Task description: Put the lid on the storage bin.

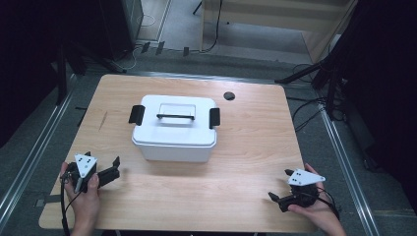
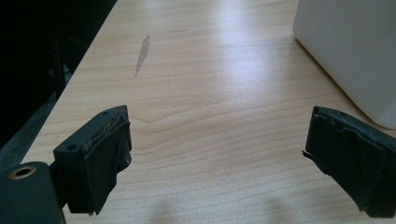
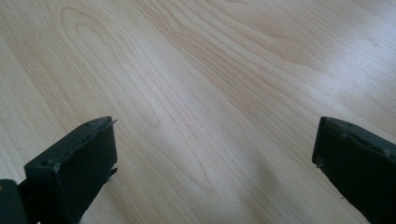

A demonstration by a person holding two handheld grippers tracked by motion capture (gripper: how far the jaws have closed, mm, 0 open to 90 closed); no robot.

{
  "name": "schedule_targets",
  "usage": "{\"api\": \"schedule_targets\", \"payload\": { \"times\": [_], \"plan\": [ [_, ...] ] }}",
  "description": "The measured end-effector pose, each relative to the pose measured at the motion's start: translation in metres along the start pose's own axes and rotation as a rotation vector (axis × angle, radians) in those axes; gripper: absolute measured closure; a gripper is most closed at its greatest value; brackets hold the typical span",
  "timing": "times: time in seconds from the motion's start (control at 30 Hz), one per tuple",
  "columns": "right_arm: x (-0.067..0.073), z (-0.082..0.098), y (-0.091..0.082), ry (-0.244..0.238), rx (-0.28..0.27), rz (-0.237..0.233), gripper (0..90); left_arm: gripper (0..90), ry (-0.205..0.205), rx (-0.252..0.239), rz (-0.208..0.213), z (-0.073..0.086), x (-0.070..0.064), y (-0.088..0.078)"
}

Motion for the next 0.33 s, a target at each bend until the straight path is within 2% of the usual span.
{"api": "schedule_targets", "payload": {
  "times": [0.2,0.33],
  "plan": [
    [-0.0018,0.0063,0.0061,0.033,-0.027,0.024,0.0,7.3,0.005,0.009,-0.003,-0.0003,0.0001,0.0006],
    [-0.0007,0.0079,0.0043,0.045,-0.050,0.026,0.0,7.3,0.001,0.010,-0.010,-0.0003,0.0002,0.0009]
  ]
}}
Point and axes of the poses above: each handheld gripper's, and its own axes: y roughly forward along the jaws, z roughly out of its underside, x roughly to its left, the point moved 1 cm from there along y, roughly forward along the jaws, and after that the axes turned 2 degrees about z, right-handed, at the moved point
